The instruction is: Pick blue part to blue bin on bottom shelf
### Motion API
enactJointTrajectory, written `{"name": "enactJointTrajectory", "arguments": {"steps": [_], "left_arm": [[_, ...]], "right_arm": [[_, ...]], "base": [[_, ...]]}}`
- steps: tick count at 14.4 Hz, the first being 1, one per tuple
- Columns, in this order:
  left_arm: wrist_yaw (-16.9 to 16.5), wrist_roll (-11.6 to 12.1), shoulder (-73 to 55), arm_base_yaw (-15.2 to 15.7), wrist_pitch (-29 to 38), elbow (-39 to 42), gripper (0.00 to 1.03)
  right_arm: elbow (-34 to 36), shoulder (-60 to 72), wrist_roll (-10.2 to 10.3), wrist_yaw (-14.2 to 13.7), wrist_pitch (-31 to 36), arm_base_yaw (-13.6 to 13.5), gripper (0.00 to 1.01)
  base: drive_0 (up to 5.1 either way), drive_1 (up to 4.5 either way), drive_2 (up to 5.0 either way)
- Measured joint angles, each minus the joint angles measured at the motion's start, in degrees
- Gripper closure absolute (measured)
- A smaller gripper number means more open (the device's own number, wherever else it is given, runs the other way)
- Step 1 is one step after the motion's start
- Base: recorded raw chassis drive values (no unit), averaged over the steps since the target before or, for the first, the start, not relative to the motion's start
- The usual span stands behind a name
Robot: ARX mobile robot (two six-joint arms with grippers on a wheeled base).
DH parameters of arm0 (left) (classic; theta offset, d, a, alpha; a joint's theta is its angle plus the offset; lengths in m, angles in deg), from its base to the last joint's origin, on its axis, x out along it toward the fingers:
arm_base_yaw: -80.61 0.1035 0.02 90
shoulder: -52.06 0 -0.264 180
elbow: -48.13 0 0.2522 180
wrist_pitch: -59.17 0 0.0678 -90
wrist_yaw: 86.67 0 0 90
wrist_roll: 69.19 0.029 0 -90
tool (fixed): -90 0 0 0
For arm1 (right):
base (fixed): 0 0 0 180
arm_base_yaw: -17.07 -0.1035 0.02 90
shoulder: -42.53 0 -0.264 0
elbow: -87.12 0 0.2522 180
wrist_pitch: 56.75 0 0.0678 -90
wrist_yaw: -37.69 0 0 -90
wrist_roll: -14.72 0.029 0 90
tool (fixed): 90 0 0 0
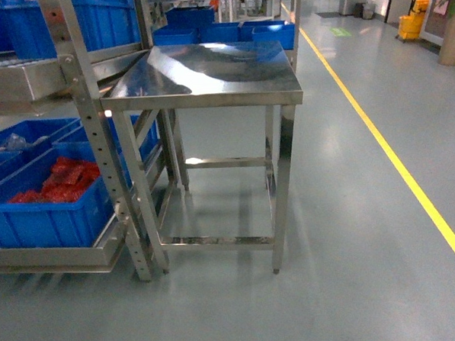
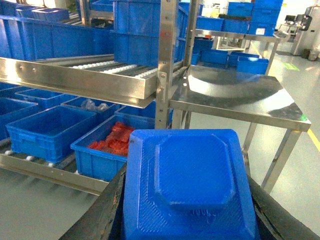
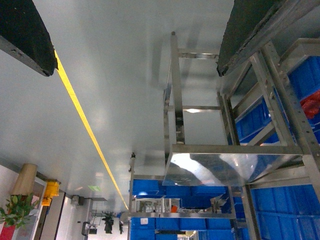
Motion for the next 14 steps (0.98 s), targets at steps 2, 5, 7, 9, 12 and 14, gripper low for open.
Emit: {"name": "enactJointTrajectory", "arguments": {"steps": [2, 5, 7, 9, 12, 14], "left_arm": [[0.0, 0.0, 0.1, 0.0, 0.0, 0.0, 0.60], [0.0, 0.0, 0.0, 0.0, -0.3, 0.0, 0.60], [-0.1, 0.0, -0.1, 0.0, -0.2, 0.0, 0.60], [0.0, 0.0, 0.0, 0.0, -0.2, 0.0, 0.60], [0.0, 0.0, 0.0, 0.0, 0.0, 0.0, 0.60], [0.0, 0.0, 0.0, 0.0, -0.1, 0.0, 0.60]], "right_arm": [[0.0, 0.0, 0.0, 0.0, -0.1, 0.0, 0.03], [0.0, 0.0, 0.0, 0.0, -0.2, 0.0, 0.03], [0.0, 0.0, 0.0, 0.0, 0.0, 0.0, 0.03], [0.0, 0.0, 0.0, 0.0, 0.0, 0.0, 0.03], [0.0, 0.0, 0.0, 0.0, -0.3, 0.0, 0.03], [0.0, 0.0, 0.0, 0.0, -0.3, 0.0, 0.03]], "base": [[0.0, 3.98, -4.1], [-0.1, 3.94, -4.1], [0.0, 3.97, -4.1], [0.0, 3.99, -4.0], [-0.1, 3.93, -4.1], [0.0, 3.99, -4.0]]}}
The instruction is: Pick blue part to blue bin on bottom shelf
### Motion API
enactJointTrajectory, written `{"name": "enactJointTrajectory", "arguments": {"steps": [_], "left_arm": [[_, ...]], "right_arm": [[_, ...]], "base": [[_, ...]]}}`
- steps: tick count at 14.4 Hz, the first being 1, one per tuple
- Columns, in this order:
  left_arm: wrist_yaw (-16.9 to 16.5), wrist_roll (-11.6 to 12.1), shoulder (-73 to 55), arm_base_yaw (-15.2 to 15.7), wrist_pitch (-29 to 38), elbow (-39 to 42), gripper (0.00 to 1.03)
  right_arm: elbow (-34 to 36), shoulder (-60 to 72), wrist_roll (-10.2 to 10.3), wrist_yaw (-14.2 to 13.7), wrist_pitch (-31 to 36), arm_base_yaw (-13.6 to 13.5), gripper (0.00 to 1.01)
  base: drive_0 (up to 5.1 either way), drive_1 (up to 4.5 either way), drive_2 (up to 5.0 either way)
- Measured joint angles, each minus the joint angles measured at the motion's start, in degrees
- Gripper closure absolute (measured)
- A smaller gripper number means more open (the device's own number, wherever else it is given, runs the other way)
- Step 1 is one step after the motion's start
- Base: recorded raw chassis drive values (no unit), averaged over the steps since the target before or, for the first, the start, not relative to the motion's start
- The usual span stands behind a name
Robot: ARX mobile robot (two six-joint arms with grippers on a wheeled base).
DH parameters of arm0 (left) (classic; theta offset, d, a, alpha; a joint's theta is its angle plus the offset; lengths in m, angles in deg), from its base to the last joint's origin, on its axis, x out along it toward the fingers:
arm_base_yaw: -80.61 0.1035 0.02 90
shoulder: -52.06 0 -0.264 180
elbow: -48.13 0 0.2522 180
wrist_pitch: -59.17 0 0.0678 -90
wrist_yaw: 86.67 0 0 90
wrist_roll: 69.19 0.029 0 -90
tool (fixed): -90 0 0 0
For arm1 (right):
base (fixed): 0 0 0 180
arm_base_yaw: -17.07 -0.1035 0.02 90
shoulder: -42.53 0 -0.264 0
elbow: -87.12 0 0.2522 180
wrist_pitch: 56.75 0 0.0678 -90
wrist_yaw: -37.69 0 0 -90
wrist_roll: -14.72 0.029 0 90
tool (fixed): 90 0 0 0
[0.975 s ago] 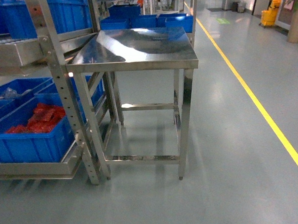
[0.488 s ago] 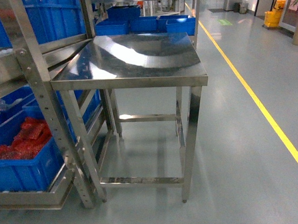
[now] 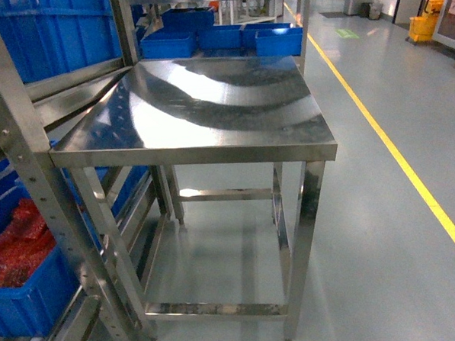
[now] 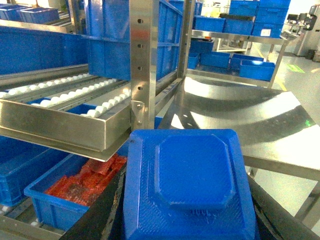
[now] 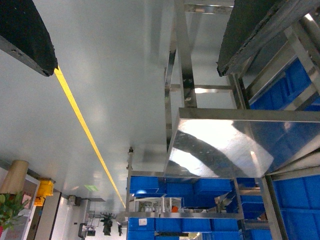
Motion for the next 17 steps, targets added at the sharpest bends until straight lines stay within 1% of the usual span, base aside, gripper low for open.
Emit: {"name": "enactJointTrajectory", "arguments": {"steps": [1, 4, 12, 17], "left_arm": [[0.0, 0.0, -0.1, 0.0, -0.3, 0.0, 0.60], [-0.1, 0.0, -0.3, 0.0, 0.0, 0.0, 0.60], [-0.1, 0.0, -0.1, 0.0, 0.0, 0.0, 0.60], [0.0, 0.0, -0.1, 0.0, -0.1, 0.0, 0.60]], "right_arm": [[0.0, 0.0, 0.0, 0.0, 0.3, 0.0, 0.03], [0.0, 0.0, 0.0, 0.0, -0.1, 0.0, 0.03], [0.0, 0.0, 0.0, 0.0, 0.0, 0.0, 0.03], [0.0, 0.0, 0.0, 0.0, 0.1, 0.0, 0.03]], "base": [[0.0, 3.97, -4.1], [0.0, 0.00, 0.0], [-4.7, 3.73, 1.0], [-5.0, 2.44, 2.4]]}}
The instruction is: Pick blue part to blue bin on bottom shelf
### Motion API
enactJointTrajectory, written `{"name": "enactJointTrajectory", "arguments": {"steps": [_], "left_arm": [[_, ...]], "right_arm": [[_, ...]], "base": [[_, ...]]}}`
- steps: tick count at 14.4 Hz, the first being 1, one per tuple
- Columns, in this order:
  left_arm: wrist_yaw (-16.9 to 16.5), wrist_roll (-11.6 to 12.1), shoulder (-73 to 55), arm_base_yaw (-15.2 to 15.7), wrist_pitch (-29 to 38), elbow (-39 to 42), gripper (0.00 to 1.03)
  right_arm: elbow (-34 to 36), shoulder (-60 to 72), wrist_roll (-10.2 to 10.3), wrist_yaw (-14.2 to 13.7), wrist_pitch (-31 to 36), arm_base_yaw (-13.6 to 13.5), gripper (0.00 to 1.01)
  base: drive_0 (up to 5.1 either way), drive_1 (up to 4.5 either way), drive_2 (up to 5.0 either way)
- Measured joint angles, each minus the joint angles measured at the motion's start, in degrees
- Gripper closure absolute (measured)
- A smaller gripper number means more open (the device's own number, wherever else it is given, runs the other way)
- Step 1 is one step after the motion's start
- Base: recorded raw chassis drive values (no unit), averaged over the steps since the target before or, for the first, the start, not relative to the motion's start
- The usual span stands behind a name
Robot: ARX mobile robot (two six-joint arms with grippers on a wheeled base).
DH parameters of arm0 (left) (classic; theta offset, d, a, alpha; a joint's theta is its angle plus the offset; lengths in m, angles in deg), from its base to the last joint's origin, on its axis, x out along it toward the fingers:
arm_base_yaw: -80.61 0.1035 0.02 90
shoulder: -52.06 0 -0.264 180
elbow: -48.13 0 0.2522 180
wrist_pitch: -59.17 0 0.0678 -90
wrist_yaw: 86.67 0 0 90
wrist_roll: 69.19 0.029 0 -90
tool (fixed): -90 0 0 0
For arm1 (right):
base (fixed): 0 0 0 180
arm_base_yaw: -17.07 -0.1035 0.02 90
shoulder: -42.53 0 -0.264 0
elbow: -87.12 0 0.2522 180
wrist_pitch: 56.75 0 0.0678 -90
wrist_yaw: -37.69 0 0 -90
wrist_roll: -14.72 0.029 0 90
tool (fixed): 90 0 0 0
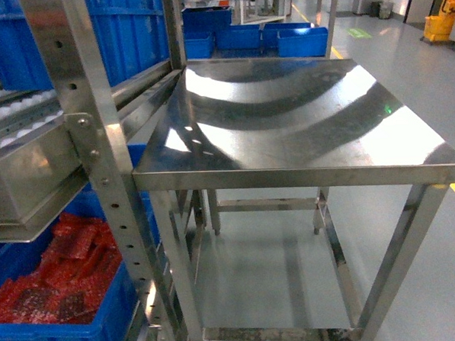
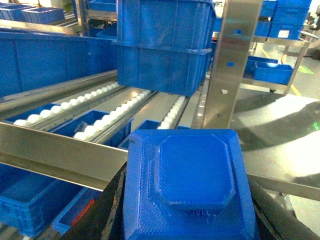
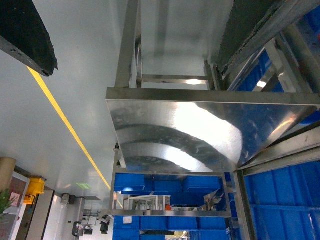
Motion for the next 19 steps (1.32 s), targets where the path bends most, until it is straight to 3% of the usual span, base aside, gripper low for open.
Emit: {"name": "enactJointTrajectory", "arguments": {"steps": [19], "left_arm": [[0.0, 0.0, 0.0, 0.0, 0.1, 0.0, 0.60]], "right_arm": [[0.0, 0.0, 0.0, 0.0, 0.0, 0.0, 0.03]], "base": [[-5.0, 2.41, 2.4]]}}
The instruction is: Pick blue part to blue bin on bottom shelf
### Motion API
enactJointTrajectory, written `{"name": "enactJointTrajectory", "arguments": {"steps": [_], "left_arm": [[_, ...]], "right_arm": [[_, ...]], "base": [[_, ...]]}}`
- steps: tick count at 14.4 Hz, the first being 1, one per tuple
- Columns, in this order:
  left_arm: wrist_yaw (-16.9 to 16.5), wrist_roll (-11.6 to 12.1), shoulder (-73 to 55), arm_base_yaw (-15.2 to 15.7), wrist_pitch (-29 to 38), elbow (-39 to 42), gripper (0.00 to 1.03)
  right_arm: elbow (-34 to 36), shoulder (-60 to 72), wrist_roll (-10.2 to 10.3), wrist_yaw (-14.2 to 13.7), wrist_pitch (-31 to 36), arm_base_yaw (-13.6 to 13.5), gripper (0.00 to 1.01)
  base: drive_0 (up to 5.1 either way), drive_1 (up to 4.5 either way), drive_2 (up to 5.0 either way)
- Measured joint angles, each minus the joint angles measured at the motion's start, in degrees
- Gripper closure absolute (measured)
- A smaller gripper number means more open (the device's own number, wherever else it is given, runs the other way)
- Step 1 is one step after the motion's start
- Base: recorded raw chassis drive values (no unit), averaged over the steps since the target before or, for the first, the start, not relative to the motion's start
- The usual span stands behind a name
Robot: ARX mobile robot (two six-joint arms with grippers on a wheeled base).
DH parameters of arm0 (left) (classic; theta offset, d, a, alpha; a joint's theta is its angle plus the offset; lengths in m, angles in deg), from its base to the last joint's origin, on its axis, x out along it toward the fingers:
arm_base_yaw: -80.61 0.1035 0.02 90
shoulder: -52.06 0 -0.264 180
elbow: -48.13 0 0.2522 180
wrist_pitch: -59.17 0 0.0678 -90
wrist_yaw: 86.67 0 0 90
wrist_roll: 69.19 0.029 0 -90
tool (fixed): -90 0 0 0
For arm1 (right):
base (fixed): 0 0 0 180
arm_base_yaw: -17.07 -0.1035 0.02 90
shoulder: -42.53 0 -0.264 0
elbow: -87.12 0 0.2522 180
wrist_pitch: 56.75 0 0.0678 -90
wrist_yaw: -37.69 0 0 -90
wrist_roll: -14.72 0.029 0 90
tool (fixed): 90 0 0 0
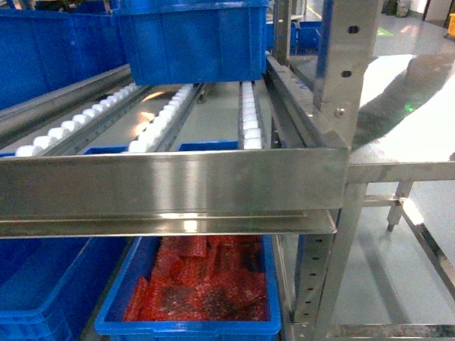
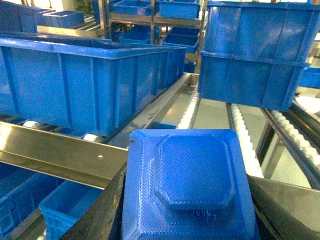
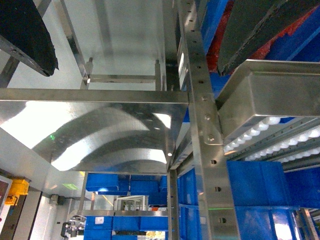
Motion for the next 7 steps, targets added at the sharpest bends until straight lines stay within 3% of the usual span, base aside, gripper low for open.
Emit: {"name": "enactJointTrajectory", "arguments": {"steps": [7], "left_arm": [[0.0, 0.0, 0.0, 0.0, -0.1, 0.0, 0.60]], "right_arm": [[0.0, 0.0, 0.0, 0.0, -0.1, 0.0, 0.03]], "base": [[-5.1, 2.39, 2.4]]}}
